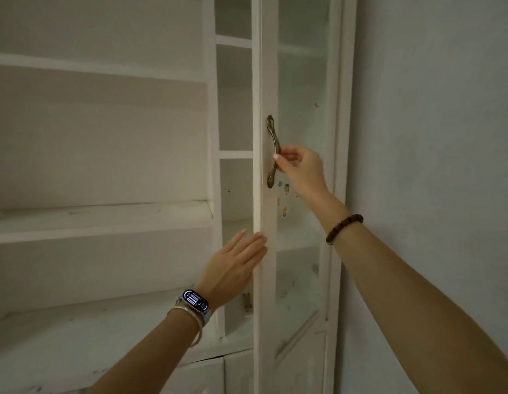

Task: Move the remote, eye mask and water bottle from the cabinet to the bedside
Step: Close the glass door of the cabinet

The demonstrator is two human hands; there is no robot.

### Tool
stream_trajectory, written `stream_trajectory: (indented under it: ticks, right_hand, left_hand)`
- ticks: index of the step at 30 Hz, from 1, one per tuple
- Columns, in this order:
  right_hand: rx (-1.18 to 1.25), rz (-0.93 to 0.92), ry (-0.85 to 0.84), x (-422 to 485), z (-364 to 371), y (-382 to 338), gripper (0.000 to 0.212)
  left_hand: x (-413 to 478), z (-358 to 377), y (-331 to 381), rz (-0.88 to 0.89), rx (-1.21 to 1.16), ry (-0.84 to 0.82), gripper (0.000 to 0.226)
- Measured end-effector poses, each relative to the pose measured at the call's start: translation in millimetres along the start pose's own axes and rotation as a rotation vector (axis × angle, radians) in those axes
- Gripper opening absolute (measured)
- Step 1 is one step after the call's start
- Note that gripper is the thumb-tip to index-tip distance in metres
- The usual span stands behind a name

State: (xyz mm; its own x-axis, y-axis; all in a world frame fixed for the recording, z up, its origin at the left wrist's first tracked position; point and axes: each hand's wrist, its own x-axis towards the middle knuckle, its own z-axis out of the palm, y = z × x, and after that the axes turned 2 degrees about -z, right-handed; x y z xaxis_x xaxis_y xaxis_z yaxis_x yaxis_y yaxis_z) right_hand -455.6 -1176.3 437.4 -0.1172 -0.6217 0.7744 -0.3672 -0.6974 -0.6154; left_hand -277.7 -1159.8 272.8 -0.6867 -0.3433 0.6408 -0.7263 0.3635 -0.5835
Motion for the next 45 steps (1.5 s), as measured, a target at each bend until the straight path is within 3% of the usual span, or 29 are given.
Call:
stream_trajectory:
  ticks: [24, 45]
  right_hand:
    - [-0.032, -0.032, 0.078, 73.4, 142.0, 52.8, 0.02]
    - [-0.024, -0.054, 0.063, 102.3, 158.1, 76.6, 0.015]
  left_hand:
    - [-19.4, 115.2, -89.2, -0.218, 0.1, -0.172, 0.067]
    - [-14.9, 152.9, -96.5, -0.278, 0.094, -0.207, 0.07]
